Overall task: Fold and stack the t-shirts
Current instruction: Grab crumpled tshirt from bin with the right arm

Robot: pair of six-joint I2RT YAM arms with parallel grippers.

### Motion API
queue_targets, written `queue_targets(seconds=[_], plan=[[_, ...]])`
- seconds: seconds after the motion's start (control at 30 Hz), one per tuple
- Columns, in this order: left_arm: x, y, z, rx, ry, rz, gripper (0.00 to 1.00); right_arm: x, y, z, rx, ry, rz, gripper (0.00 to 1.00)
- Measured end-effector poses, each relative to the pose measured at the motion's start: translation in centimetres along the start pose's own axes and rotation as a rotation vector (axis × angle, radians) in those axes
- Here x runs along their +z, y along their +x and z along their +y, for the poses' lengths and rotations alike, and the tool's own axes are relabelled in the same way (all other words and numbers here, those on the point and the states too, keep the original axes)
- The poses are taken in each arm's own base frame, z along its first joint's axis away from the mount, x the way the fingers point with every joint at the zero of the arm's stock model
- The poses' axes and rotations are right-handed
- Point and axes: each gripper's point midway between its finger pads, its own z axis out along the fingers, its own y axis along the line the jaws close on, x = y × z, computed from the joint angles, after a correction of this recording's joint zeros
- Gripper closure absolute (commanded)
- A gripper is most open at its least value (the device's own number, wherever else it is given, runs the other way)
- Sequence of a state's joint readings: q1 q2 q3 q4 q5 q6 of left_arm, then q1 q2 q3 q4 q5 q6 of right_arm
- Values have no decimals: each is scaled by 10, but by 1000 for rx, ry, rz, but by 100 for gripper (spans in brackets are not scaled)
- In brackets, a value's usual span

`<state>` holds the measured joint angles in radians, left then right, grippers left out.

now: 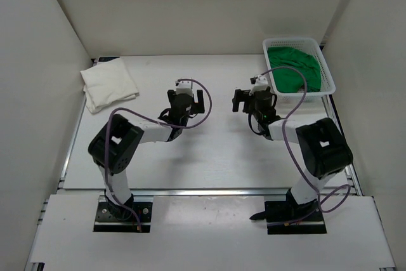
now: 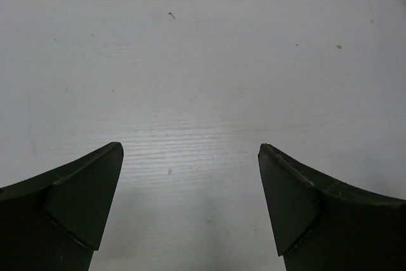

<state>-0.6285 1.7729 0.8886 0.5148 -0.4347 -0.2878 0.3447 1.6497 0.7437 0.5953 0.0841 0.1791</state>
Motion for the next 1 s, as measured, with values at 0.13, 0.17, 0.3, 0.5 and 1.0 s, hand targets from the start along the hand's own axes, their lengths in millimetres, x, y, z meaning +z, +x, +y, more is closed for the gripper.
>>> queue_targets(seconds=[0.13,0.17,0.3,0.5,1.0], plan=[[21,27,-3,20,-8,26,2,13,21,8,-45,-13,8,1],[23,33,-2,25,-8,36,1,14,24,8,-50,-13,11,1],[23,37,2,15,20,14,1,15,17,7,-63,3,-27,1],[26,26,-22,91,92,-21,1,11,16,5,-74,1,-65,1],[45,17,-46,122,237,25,1,28,3,1,-57,10,-46,1]])
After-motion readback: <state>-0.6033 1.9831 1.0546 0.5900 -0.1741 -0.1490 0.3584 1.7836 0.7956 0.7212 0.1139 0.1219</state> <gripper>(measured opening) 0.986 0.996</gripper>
